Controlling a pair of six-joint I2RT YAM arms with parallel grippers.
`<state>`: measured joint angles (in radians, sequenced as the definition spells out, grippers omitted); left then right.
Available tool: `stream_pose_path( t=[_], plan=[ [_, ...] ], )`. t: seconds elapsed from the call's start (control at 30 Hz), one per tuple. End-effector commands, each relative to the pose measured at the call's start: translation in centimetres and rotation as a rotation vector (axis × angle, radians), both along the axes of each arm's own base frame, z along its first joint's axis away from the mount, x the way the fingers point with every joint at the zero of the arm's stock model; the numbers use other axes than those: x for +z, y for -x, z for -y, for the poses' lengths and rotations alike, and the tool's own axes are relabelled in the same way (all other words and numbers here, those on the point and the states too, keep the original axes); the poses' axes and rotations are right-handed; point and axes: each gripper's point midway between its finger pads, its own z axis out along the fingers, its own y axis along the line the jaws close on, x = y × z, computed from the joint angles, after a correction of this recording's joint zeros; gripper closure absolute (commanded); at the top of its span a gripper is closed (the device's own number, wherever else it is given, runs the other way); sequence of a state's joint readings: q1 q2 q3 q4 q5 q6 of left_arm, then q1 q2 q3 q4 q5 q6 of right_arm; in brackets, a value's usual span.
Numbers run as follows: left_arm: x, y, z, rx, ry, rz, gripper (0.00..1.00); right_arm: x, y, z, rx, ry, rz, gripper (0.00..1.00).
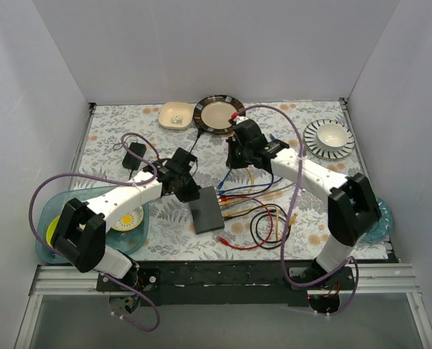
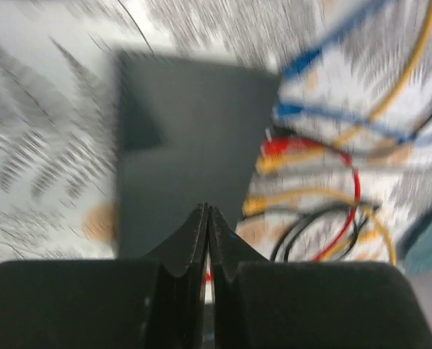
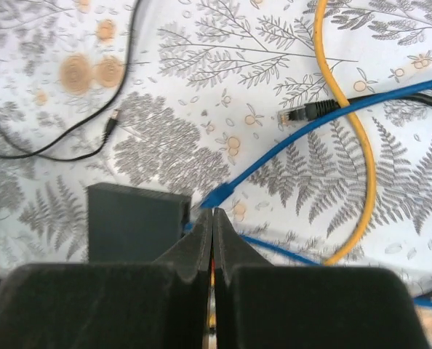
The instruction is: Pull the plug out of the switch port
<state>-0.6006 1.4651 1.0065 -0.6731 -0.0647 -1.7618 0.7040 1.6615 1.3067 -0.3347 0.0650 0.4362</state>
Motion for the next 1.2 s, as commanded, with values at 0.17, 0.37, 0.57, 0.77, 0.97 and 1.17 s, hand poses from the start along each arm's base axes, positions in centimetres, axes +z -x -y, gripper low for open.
stream_pose_path(
  t=[0.17,0.37,0.57,0.77,0.97,1.17],
  plan=[
    [-2.1,9.0,2.9,-0.205,-0.014,-0.095,1.00,-4.9,-4.8,-2.7,0.074,-0.034,-0.094,0.99],
    [-3.8,12.2,2.0,-0.275,-0.004,-0.159,1.00,-7.5,-5.0,-3.5,0.104,-0.008,-0.165,0.99],
    [-5.7,14.3,2.0,-0.315,0.047,-0.215,1.00,-10.0,-4.8,-3.3,0.098,0.011,-0.205,0.99],
    [-7.8,15.7,2.3,-0.377,0.063,-0.289,1.00,-11.8,-4.4,-3.9,0.133,0.020,-0.264,0.99],
    [-9.5,15.3,2.6,-0.390,0.028,-0.322,1.00,-14.0,-1.4,-1.6,0.126,0.068,-0.336,0.99],
    [-10.0,12.6,2.6,-0.339,0.017,-0.322,1.00,-13.4,1.6,1.1,0.115,0.090,-0.328,0.99]
  ],
)
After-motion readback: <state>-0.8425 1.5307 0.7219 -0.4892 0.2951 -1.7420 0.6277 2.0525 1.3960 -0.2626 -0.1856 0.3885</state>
